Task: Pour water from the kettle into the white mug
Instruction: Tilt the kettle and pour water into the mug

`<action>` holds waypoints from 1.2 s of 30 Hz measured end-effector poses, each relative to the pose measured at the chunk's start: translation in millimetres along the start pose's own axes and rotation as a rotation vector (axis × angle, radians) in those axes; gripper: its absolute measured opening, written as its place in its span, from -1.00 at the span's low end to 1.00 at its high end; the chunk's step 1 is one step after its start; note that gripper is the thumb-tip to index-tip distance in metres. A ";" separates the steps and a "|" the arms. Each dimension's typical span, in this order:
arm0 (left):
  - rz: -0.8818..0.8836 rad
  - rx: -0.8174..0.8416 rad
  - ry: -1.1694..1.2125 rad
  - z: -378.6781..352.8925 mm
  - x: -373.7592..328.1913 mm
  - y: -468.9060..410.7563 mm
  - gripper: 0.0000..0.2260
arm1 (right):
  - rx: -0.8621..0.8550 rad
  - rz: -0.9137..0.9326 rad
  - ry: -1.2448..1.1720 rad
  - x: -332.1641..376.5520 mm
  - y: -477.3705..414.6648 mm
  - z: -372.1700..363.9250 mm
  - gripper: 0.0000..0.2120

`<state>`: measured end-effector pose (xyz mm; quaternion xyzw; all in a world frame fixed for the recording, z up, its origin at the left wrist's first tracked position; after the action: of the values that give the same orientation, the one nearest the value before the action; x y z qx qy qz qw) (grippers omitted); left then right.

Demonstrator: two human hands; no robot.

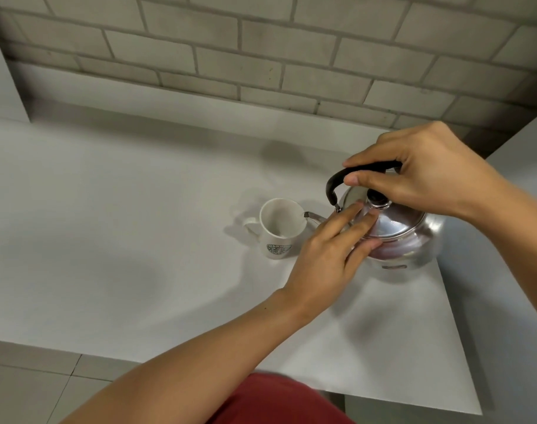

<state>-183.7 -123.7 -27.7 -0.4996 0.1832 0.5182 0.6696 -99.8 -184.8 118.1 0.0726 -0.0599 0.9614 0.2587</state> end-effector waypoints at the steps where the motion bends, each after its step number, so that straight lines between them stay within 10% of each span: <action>1: 0.005 -0.013 0.020 -0.6 0.8 0.0 -0.65 | 0.012 -0.010 0.005 0.9 -1.8 0.6 -0.66; 36: 0.072 -0.142 0.244 -10.7 6.1 -8.8 -0.62 | 0.246 -0.027 0.142 33.3 -31.6 15.3 -0.67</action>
<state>-170.7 -129.5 -32.8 -0.5980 0.2438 0.4890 0.5864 -110.6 -143.7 141.2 0.0362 0.0779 0.9607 0.2641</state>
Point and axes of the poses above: each hand's wrist, its own y-axis away from the middle knuckle, its own z-axis out of the back of the hand, x = y × z, the point moved 6 cm from there along -y, towards the middle knuckle, and after that the axes turned 8 degrees about x, right-handed, at the moved point
